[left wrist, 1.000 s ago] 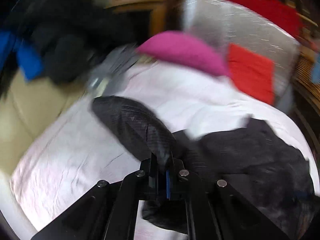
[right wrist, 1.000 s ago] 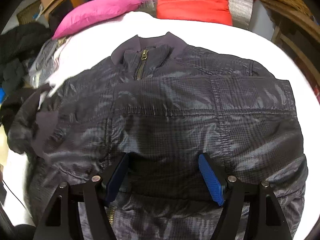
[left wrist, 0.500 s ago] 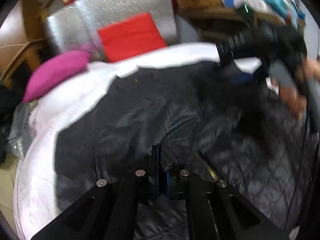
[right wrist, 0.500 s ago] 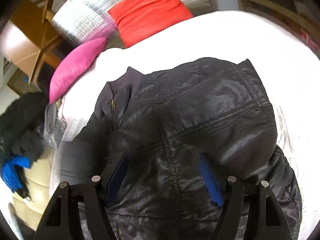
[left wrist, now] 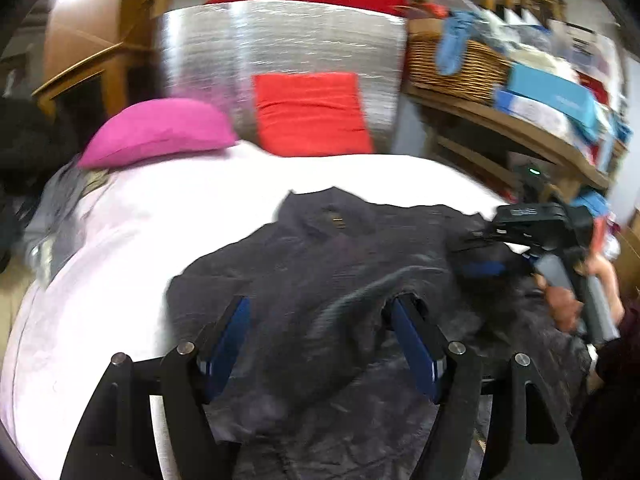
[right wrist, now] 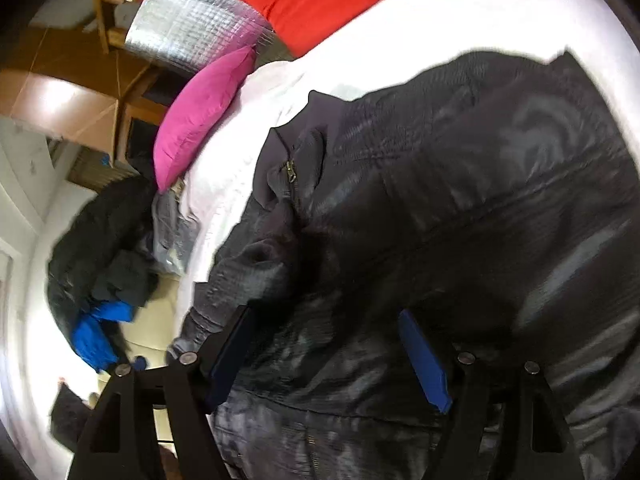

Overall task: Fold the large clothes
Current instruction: 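Fold the held sleeve across the jacket body toward the right tool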

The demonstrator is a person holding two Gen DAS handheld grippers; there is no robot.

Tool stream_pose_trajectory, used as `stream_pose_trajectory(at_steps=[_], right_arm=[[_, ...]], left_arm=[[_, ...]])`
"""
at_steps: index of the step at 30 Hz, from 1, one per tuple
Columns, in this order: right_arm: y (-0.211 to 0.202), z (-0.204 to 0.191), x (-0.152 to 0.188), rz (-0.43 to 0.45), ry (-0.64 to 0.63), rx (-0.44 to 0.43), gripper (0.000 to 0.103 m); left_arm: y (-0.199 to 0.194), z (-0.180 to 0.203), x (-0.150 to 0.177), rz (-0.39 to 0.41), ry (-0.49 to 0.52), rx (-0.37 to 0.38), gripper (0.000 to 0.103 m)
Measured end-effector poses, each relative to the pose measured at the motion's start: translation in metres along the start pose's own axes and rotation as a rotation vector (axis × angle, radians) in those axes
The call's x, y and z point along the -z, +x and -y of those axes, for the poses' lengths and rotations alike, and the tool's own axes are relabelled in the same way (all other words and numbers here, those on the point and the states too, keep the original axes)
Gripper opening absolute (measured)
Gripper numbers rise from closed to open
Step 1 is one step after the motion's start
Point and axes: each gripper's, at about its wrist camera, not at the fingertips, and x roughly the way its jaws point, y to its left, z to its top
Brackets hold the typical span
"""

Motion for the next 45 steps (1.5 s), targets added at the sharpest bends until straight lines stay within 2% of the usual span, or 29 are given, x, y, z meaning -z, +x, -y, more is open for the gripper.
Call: stream_pose_trajectory(at_steps=[3, 4, 7, 9, 12, 15, 16, 17, 18, 19, 22, 25, 27, 28, 29, 30, 31, 32, 34, 36, 37, 38, 39, 45], right_arm=[[0.011, 0.005, 0.0, -0.019, 0.057, -0.063, 0.078], [0.014, 0.003, 0.001, -0.019, 0.064, -0.078, 0.078], [0.024, -0.004, 0.004, -0.036, 0.069, -0.13, 0.078], [0.029, -0.006, 0.006, -0.049, 0.077, -0.157, 0.078], [0.031, -0.006, 0.007, -0.035, 0.098, -0.168, 0.078], [0.028, -0.002, 0.006, -0.025, 0.122, -0.189, 0.078], [0.027, 0.001, 0.006, -0.02, 0.136, -0.192, 0.078], [0.025, 0.003, 0.005, -0.013, 0.144, -0.183, 0.078], [0.022, 0.006, 0.004, -0.008, 0.146, -0.176, 0.078], [0.02, 0.008, 0.004, 0.002, 0.147, -0.167, 0.078], [0.016, 0.012, 0.004, 0.001, 0.153, -0.173, 0.078], [0.013, 0.014, 0.004, 0.002, 0.144, -0.159, 0.078], [0.012, 0.013, 0.004, 0.001, 0.14, -0.154, 0.078], [0.012, 0.013, 0.004, 0.001, 0.141, -0.154, 0.078], [0.012, 0.014, 0.005, -0.001, 0.143, -0.151, 0.078], [0.013, 0.014, 0.005, -0.001, 0.143, -0.146, 0.078], [0.013, 0.014, 0.005, -0.003, 0.143, -0.138, 0.078], [0.014, 0.014, 0.006, -0.004, 0.143, -0.134, 0.078], [0.013, 0.013, 0.006, -0.004, 0.144, -0.133, 0.078], [0.013, 0.013, 0.006, -0.002, 0.147, -0.138, 0.078], [0.013, 0.013, 0.006, -0.003, 0.15, -0.142, 0.078], [0.013, 0.014, 0.007, -0.006, 0.153, -0.148, 0.078], [0.015, 0.014, 0.008, -0.01, 0.155, -0.151, 0.078], [0.018, 0.025, 0.009, -0.032, 0.199, -0.169, 0.079]], left_arm=[[0.015, -0.001, 0.003, -0.029, 0.015, -0.099, 0.074], [0.014, -0.002, 0.004, -0.033, 0.005, -0.104, 0.074], [0.016, -0.008, 0.003, -0.015, -0.082, -0.096, 0.077], [0.017, -0.008, 0.004, -0.011, -0.115, -0.085, 0.089], [0.031, 0.005, 0.002, -0.015, -0.136, -0.041, 0.089], [0.044, 0.013, -0.002, 0.001, -0.113, -0.079, 0.087], [0.047, 0.014, -0.002, 0.004, -0.114, -0.083, 0.081], [0.049, 0.014, -0.004, 0.004, -0.122, -0.069, 0.051], [0.052, 0.013, -0.006, -0.004, -0.136, -0.045, 0.015], [0.052, 0.011, -0.007, -0.012, -0.163, -0.022, 0.005], [0.035, 0.009, -0.014, 0.081, -0.203, 0.005, 0.005], [0.004, -0.002, -0.024, 0.197, -0.26, 0.099, 0.005], [-0.006, -0.014, -0.025, 0.237, -0.317, 0.112, 0.006], [-0.004, -0.023, -0.023, 0.231, -0.358, 0.104, 0.008], [0.004, -0.033, -0.02, 0.185, -0.403, 0.079, 0.027], [0.017, -0.041, -0.016, 0.114, -0.433, 0.027, 0.061], [0.025, -0.045, -0.013, 0.075, -0.449, -0.006, 0.068], [0.036, -0.049, -0.006, 0.029, -0.47, -0.032, 0.072], [0.044, -0.047, -0.003, -0.026, -0.466, -0.042, 0.072], [0.041, -0.036, -0.005, -0.016, -0.415, -0.065, 0.075], [0.036, -0.027, -0.008, 0.009, -0.359, -0.1, 0.078], [0.033, -0.022, -0.01, 0.024, -0.326, -0.122, 0.085], [0.03, -0.013, -0.012, 0.044, -0.287, -0.144, 0.088], [0.041, 0.013, -0.012, 0.044, -0.153, -0.2, 0.089]])
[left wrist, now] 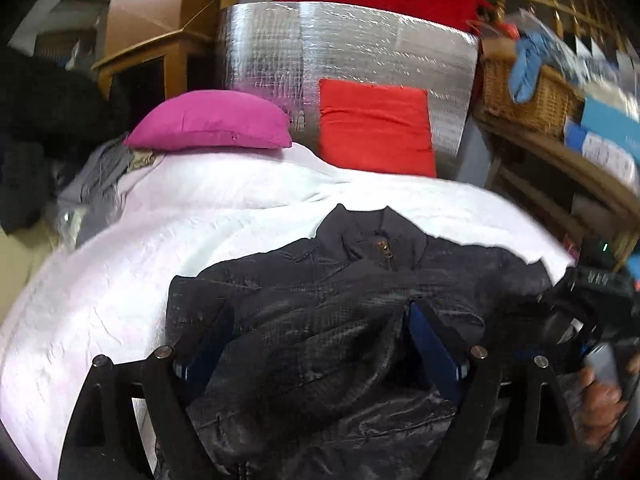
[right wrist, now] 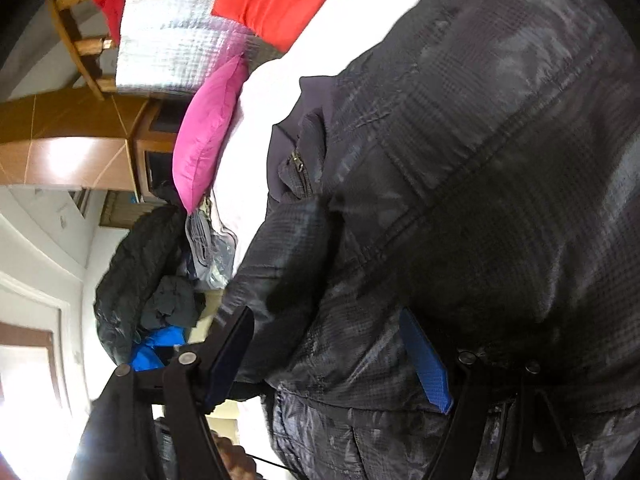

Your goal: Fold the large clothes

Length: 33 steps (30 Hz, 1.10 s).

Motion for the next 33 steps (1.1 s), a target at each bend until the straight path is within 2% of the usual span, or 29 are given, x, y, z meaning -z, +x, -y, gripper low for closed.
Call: stream_pose_trajectory(at_steps=[3, 6, 8, 11, 13, 14, 17, 20, 25, 27, 31, 32, 33], right_arm=[[0.0, 0.01, -0.003, -0.008, 0.041, -0.02, 0.079], [-0.009, 0.013, -0.006, 0.005, 0.072, -0.054, 0.079], [-0.021, 0.012, -0.008, 0.038, 0.061, -0.066, 0.079], [-0.046, 0.005, -0.012, 0.127, 0.003, 0.005, 0.079], [-0.057, 0.004, -0.012, 0.165, -0.026, 0.059, 0.078], [-0.061, 0.005, -0.012, 0.173, -0.035, 0.088, 0.079], [-0.063, 0.009, -0.011, 0.172, -0.033, 0.137, 0.078], [-0.056, 0.009, -0.01, 0.141, -0.064, 0.19, 0.079], [-0.049, 0.013, -0.008, 0.112, -0.09, 0.235, 0.079], [-0.05, 0.014, -0.008, 0.108, -0.082, 0.224, 0.079], [-0.053, 0.02, -0.009, 0.099, -0.054, 0.182, 0.079], [-0.054, 0.022, -0.01, 0.094, -0.047, 0.169, 0.079], [-0.055, 0.023, -0.01, 0.092, -0.042, 0.161, 0.079]], left_arm=[[0.008, 0.002, 0.004, -0.074, 0.014, -0.022, 0.089], [-0.003, -0.006, 0.005, -0.093, -0.028, 0.021, 0.089], [-0.02, -0.011, 0.005, -0.09, -0.05, 0.077, 0.089], [-0.046, -0.014, 0.005, -0.043, -0.055, 0.163, 0.089], [-0.061, -0.008, 0.005, -0.011, -0.02, 0.23, 0.089], [-0.064, -0.002, 0.006, -0.021, 0.006, 0.278, 0.089], [-0.056, 0.015, 0.016, -0.132, 0.016, 0.394, 0.089], [-0.036, 0.03, 0.028, -0.233, -0.028, 0.462, 0.089], [-0.002, 0.048, 0.027, -0.276, -0.065, 0.407, 0.089], [0.006, 0.052, 0.025, -0.253, -0.077, 0.37, 0.089], [0.021, 0.056, 0.019, -0.22, -0.094, 0.359, 0.088], [0.024, 0.057, 0.019, -0.214, -0.098, 0.355, 0.078], [0.029, 0.055, 0.018, -0.215, -0.106, 0.355, 0.06]])
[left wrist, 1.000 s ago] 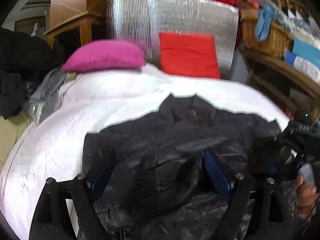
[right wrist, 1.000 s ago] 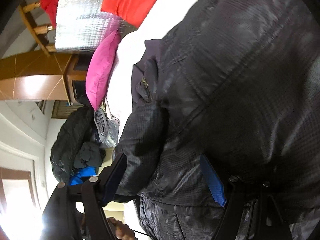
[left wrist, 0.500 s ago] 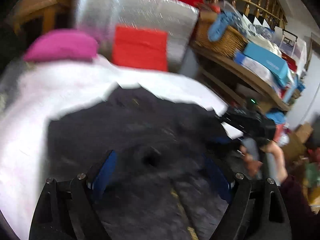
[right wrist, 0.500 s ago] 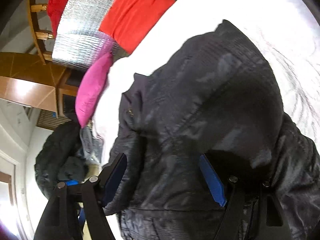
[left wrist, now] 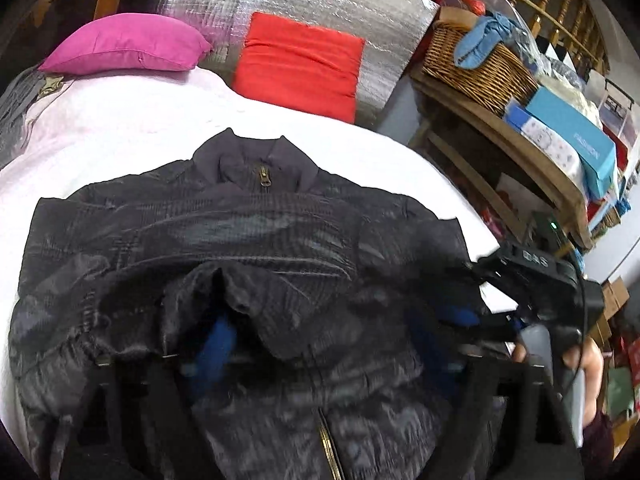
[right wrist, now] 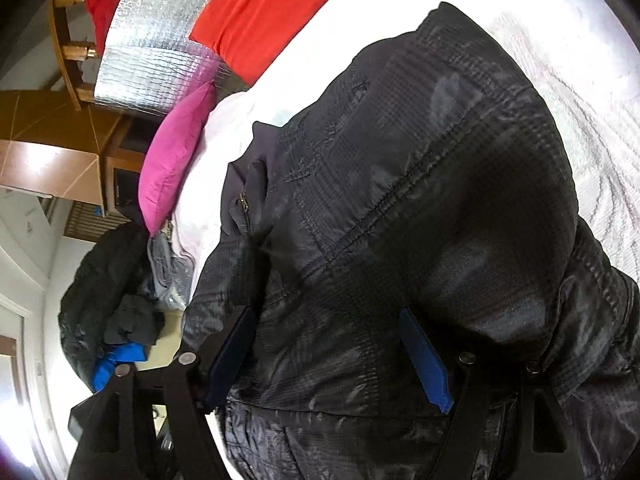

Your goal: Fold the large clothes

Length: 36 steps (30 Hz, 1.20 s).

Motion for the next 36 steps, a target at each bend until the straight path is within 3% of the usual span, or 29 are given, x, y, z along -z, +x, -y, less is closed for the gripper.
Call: stream_pose_trajectory(at_steps=[2, 5, 8, 11, 14, 16, 17, 18, 19, 20, 22, 24, 28, 31, 36], right_arm=[[-0.001, 0.002, 0.0, 0.004, 0.014, -0.013, 0.079], [-0.002, 0.003, 0.0, 0.013, 0.028, -0.018, 0.077], [-0.002, 0.003, 0.001, 0.017, 0.032, -0.016, 0.077], [-0.002, 0.002, 0.001, 0.023, 0.042, -0.018, 0.077], [-0.003, 0.003, 0.0, 0.033, 0.056, -0.021, 0.077], [-0.003, 0.004, 0.0, 0.037, 0.061, -0.025, 0.077], [-0.004, 0.003, 0.0, 0.038, 0.061, -0.026, 0.078], [-0.004, 0.003, 0.0, 0.039, 0.061, -0.03, 0.078], [-0.005, 0.003, 0.0, 0.041, 0.066, -0.038, 0.078], [-0.006, 0.004, 0.0, 0.046, 0.075, -0.049, 0.078], [-0.007, 0.006, -0.001, 0.052, 0.093, -0.078, 0.078], [-0.008, 0.005, -0.001, 0.05, 0.112, -0.129, 0.079], [0.001, -0.001, 0.011, -0.067, 0.195, -0.434, 0.079], [0.011, -0.007, 0.03, -0.11, 0.237, -0.517, 0.081], [0.046, -0.02, 0.077, -0.214, 0.374, -0.679, 0.09]], left_arm=[[0.011, -0.008, -0.005, -0.028, -0.036, 0.01, 0.035], [0.016, -0.022, -0.009, -0.032, -0.111, 0.062, 0.019], [0.002, -0.02, -0.016, -0.001, -0.116, 0.139, 0.008], [-0.021, -0.013, -0.024, 0.04, -0.127, 0.318, 0.008], [-0.044, -0.023, -0.032, 0.098, -0.218, 0.546, 0.008], [-0.048, -0.038, -0.035, 0.123, -0.293, 0.619, 0.016], [-0.043, -0.049, -0.033, 0.113, -0.358, 0.655, 0.037], [-0.038, -0.056, -0.032, 0.09, -0.4, 0.669, 0.074], [-0.027, -0.069, -0.027, 0.04, -0.486, 0.679, 0.087], [-0.019, -0.076, -0.023, 0.018, -0.541, 0.672, 0.091], [-0.009, -0.088, -0.016, -0.012, -0.601, 0.631, 0.091], [-0.012, -0.09, -0.016, 0.01, -0.58, 0.565, 0.09], [-0.035, -0.082, -0.022, 0.069, -0.497, 0.536, 0.091], [-0.046, -0.085, -0.029, 0.111, -0.463, 0.503, 0.091], [-0.047, -0.103, -0.033, 0.13, -0.501, 0.498, 0.091]])
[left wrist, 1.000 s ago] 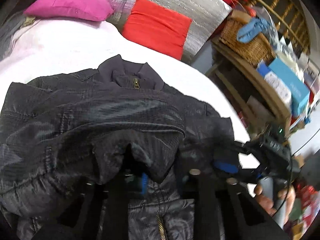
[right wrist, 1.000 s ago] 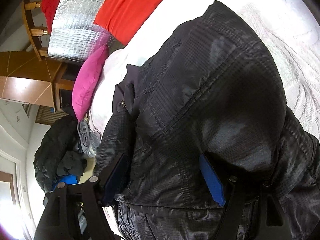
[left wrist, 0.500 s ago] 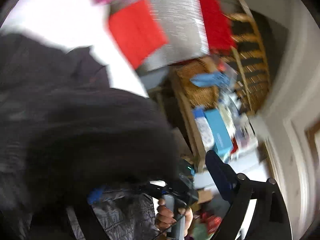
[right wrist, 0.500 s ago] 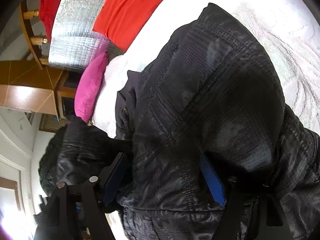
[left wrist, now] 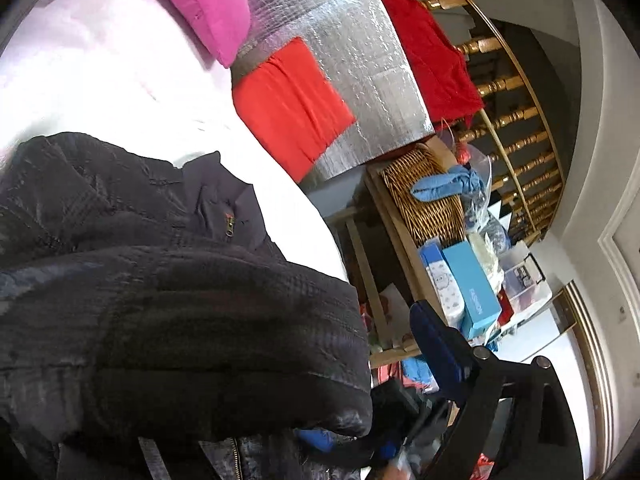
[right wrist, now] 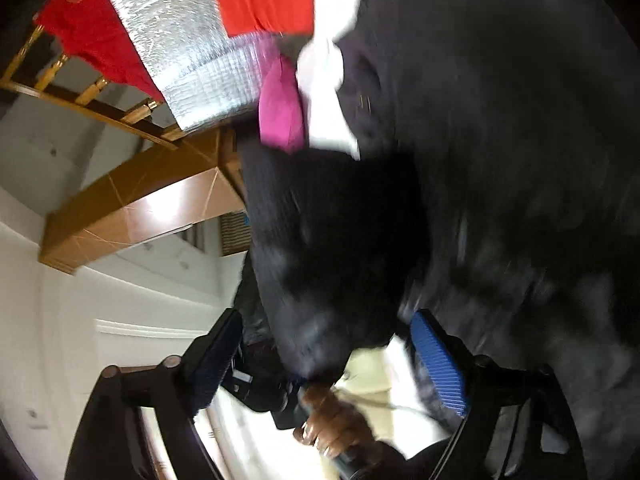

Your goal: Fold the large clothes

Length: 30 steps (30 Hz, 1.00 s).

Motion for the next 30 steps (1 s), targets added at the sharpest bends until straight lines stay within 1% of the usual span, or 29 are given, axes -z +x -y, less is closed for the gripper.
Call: stream_pose_trajectory(at_steps=[1, 2, 3, 4, 6, 7, 8, 9, 10, 11, 14, 15, 17, 19, 21, 22, 24, 26, 27, 28, 29, 30], right_arm=[[0.009, 0.007, 0.007, -0.009, 0.032, -0.034, 0.091], [0.016, 0.014, 0.011, -0.014, 0.064, -0.069, 0.093], [0.026, 0.023, 0.017, -0.012, 0.11, -0.125, 0.096], [0.033, 0.031, 0.022, -0.003, 0.147, -0.176, 0.097], [0.052, 0.047, 0.027, 0.033, 0.208, -0.273, 0.097], [0.058, 0.052, 0.027, 0.046, 0.23, -0.301, 0.097], [0.065, 0.058, 0.026, 0.075, 0.261, -0.338, 0.097], [0.067, 0.063, 0.025, 0.129, 0.282, -0.385, 0.097], [0.066, 0.064, 0.023, 0.176, 0.283, -0.426, 0.097], [0.066, 0.061, 0.021, 0.199, 0.271, -0.45, 0.098], [0.06, 0.046, 0.011, 0.266, 0.221, -0.483, 0.099], [0.052, 0.038, 0.008, 0.304, 0.199, -0.489, 0.099], [0.034, 0.019, 0.004, 0.374, 0.106, -0.448, 0.099], [0.01, -0.007, 0.002, 0.459, -0.022, -0.37, 0.099], [-0.014, -0.032, -0.001, 0.482, -0.123, -0.295, 0.099], [-0.023, -0.044, -0.002, 0.491, -0.165, -0.252, 0.099], [-0.036, -0.065, 0.001, 0.517, -0.254, -0.158, 0.099], [-0.05, -0.082, 0.005, 0.533, -0.326, -0.089, 0.099], [-0.054, -0.088, 0.006, 0.522, -0.356, -0.054, 0.099], [-0.057, -0.094, 0.006, 0.503, -0.386, -0.004, 0.099], [-0.057, -0.098, 0.005, 0.49, -0.412, 0.045, 0.099], [-0.059, -0.105, 0.004, 0.481, -0.448, 0.112, 0.099]], left_arm=[[-0.002, -0.001, -0.001, 0.004, -0.006, 0.006, 0.091], [-0.003, 0.0, -0.001, 0.007, -0.005, 0.007, 0.091], [-0.005, 0.0, -0.001, 0.01, -0.001, 0.007, 0.091], [-0.006, 0.0, -0.001, 0.013, 0.001, 0.008, 0.091], [-0.012, -0.001, 0.0, 0.015, -0.009, 0.018, 0.091], [-0.015, -0.002, -0.001, 0.015, -0.012, 0.022, 0.091], [-0.017, -0.003, 0.0, 0.014, -0.011, 0.024, 0.091], [-0.019, -0.003, 0.0, 0.012, -0.007, 0.022, 0.091], [-0.02, -0.002, 0.0, 0.011, -0.002, 0.02, 0.091], [-0.022, -0.002, 0.0, 0.01, 0.006, 0.02, 0.091], [-0.027, 0.0, -0.001, 0.008, 0.031, 0.017, 0.091], [-0.03, 0.0, -0.002, 0.014, 0.037, 0.013, 0.091], [-0.033, -0.003, -0.003, 0.018, 0.033, 0.012, 0.09], [-0.03, -0.006, -0.003, -0.004, 0.016, 0.023, 0.09], [-0.023, -0.007, 0.001, -0.044, 0.011, 0.023, 0.09], [-0.019, -0.006, 0.003, -0.061, 0.015, 0.016, 0.09], [-0.008, -0.004, 0.009, -0.123, 0.038, -0.014, 0.09], [0.004, -0.001, 0.017, -0.191, 0.077, -0.066, 0.09], [0.009, 0.0, 0.021, -0.215, 0.098, -0.1, 0.09], [0.015, 0.0, 0.027, -0.238, 0.133, -0.151, 0.09], [0.017, 0.0, 0.029, -0.245, 0.154, -0.178, 0.09], [0.019, 0.0, 0.032, -0.25, 0.18, -0.216, 0.084]])
